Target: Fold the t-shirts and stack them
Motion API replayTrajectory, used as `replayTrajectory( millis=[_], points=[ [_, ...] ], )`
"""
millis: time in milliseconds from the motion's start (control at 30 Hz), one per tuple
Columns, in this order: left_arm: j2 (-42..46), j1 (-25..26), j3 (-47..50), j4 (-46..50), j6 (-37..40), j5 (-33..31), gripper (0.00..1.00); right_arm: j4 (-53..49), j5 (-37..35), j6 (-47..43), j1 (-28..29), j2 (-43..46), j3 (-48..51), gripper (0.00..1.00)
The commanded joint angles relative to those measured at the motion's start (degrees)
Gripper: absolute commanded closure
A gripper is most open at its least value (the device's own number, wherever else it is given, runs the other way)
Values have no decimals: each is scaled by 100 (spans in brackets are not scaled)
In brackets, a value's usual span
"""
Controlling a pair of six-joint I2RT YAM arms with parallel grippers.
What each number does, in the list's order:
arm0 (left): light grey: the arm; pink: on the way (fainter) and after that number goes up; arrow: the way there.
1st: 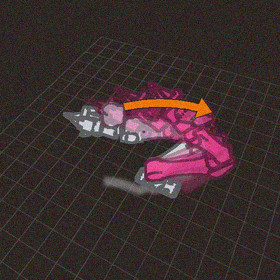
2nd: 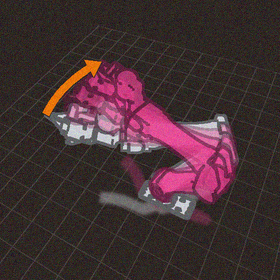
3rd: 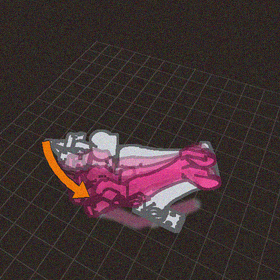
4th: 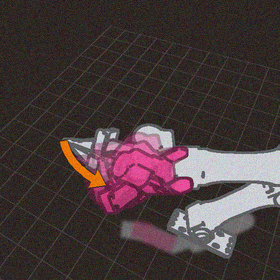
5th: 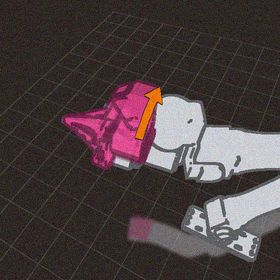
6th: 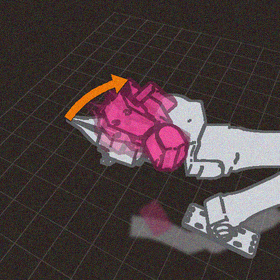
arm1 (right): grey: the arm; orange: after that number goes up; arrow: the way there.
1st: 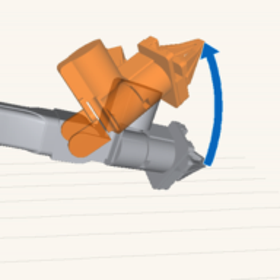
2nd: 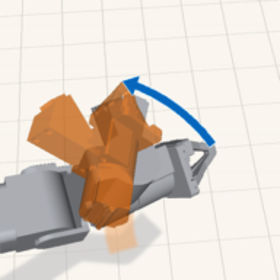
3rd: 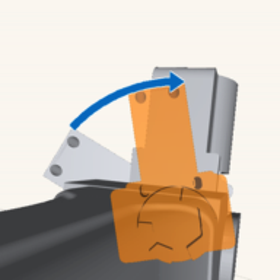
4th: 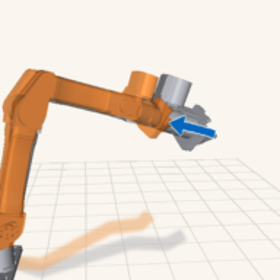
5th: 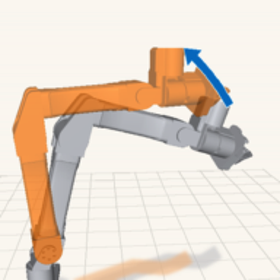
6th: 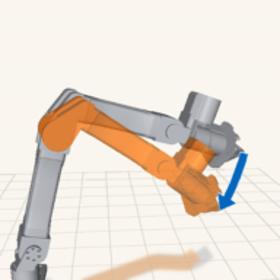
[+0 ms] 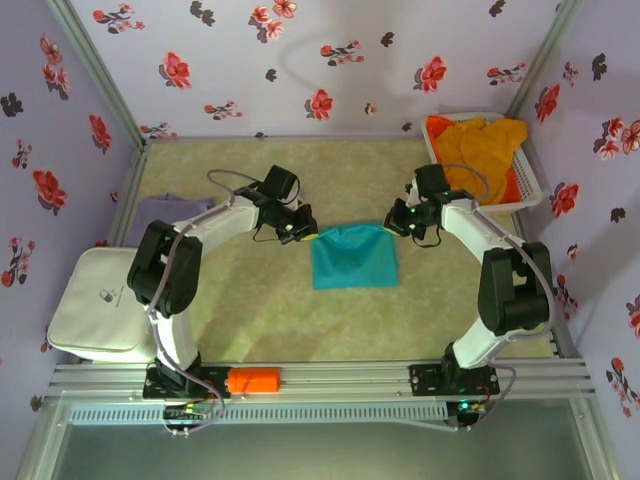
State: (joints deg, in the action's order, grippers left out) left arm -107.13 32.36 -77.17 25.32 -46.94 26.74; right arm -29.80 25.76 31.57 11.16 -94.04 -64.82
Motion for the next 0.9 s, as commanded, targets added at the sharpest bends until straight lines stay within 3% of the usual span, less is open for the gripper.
replayTrajectory(
  millis=[0, 233, 367, 500, 533, 633, 733, 867],
  points=[
    [-203, -80, -208, 56, 165, 133, 95, 154, 139, 25, -48, -179, -187, 100],
    [-512, -160, -388, 30, 216, 140, 94, 149, 43, 50, -87, -402, -198, 100],
    [-673, -223, -504, 34, 222, 139, 82, 181, -9, 58, -96, -494, -208, 98],
    [-766, -290, -586, -3, 219, 127, 67, 216, 36, 75, -123, -538, -298, 89],
    [-775, -306, -617, 18, 236, 121, 65, 203, 13, 82, -126, -527, -320, 83],
    [-726, -368, -813, 246, 348, 64, 61, 150, 15, 45, -140, -432, -417, 45],
    [-487, -387, -940, 465, 420, -159, 55, -62, 12, -39, -156, -289, -548, 33],
    [47, -324, -847, 483, 424, -366, 52, -81, 88, 89, -140, 136, -466, 27]
  ],
)
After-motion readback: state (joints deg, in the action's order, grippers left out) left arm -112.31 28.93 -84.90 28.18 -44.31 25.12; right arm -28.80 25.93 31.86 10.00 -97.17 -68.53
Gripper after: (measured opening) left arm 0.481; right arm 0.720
